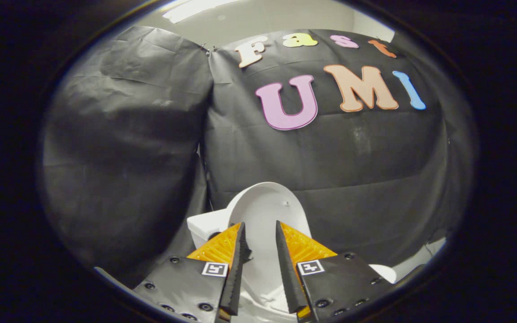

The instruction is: Open the toilet lid.

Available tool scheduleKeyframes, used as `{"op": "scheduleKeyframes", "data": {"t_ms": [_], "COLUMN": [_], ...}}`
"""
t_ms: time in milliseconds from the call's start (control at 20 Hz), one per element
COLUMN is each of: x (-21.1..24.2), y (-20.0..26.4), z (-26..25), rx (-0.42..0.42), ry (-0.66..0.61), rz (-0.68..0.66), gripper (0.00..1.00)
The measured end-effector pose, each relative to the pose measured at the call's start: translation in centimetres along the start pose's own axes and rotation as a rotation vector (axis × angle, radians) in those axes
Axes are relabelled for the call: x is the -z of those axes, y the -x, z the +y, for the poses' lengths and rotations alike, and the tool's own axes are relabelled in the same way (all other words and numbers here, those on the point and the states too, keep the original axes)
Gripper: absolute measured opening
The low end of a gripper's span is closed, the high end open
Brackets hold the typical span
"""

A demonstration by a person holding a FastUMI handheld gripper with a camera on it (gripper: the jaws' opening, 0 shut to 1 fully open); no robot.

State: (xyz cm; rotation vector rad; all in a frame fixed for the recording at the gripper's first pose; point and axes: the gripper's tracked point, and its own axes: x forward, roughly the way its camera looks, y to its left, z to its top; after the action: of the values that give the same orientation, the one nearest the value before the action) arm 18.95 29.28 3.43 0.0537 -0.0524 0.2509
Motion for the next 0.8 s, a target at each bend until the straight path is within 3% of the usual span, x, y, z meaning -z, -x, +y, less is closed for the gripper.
{"op": "scheduleKeyframes", "data": {"t_ms": [100,350,500,800], "x": [-0.4,0.0,0.5,1.3], "y": [1.6,6.5,9.8,15.1], "z": [-1.1,-8.6,-13.5,-21.1], "rx": [-0.076,-0.051,0.005,0.139], "ry": [0.021,0.168,0.203,0.128], "rz": [0.007,0.074,0.093,0.049], "gripper": [0.42,0.44,0.46,0.47]}}
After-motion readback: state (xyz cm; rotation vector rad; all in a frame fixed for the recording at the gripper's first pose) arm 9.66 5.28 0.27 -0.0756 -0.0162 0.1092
